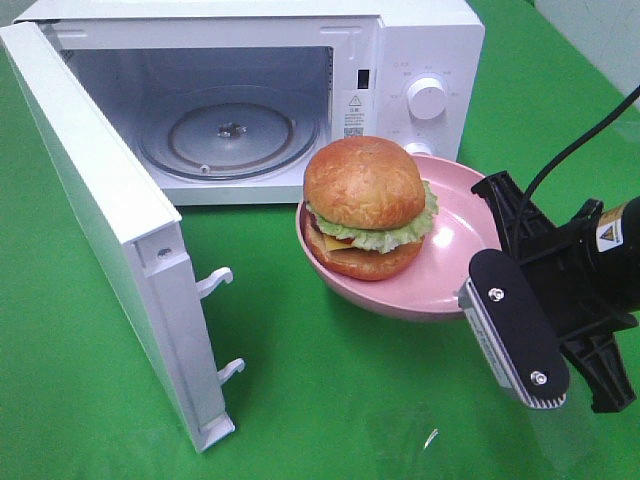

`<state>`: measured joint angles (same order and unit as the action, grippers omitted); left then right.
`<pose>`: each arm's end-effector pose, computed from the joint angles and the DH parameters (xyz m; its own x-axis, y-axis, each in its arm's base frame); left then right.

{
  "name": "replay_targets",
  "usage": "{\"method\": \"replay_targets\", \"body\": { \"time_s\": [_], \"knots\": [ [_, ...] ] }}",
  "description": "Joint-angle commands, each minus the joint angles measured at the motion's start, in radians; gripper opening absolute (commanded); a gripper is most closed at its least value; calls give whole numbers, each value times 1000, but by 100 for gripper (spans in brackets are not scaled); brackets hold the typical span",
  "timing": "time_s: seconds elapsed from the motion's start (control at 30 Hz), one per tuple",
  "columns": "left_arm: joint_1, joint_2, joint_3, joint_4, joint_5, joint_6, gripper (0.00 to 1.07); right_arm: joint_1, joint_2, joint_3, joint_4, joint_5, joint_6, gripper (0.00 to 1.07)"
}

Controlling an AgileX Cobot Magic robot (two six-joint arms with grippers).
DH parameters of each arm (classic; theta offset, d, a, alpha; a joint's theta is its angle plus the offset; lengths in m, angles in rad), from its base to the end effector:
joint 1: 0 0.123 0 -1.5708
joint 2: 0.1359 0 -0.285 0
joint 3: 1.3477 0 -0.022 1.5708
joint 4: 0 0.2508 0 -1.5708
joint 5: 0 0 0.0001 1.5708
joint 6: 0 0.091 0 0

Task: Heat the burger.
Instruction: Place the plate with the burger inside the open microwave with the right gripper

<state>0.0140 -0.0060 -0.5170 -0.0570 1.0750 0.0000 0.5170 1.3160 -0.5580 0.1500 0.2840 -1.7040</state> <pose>-0.0084 -0.0047 0.2809 -0.4483 -0.0334 -0.8933 0.0187 0.9987 -0.0467 0.1972 0.1165 0.1932 0.5072 -0.8609 -0.0404 -0.7136 -0.3932 -0.5798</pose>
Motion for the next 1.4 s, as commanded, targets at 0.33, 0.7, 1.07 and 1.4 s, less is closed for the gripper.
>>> {"method": "replay_targets", "body": {
  "time_s": [0.33,0.7,1.07,1.4],
  "knots": [
    [0,-15,1,-7,-8,0,100,-5,-10,-22,114,-110,-116,1],
    [0,-15,1,-7,-8,0,100,-2,-10,-22,92,-110,-105,0],
    [0,-15,1,-7,-8,0,100,-2,-10,-25,12,-113,-43,0],
    [0,-15,1,-7,-8,0,100,52,72,-105,-8,-94,-30,0]
  ]
}}
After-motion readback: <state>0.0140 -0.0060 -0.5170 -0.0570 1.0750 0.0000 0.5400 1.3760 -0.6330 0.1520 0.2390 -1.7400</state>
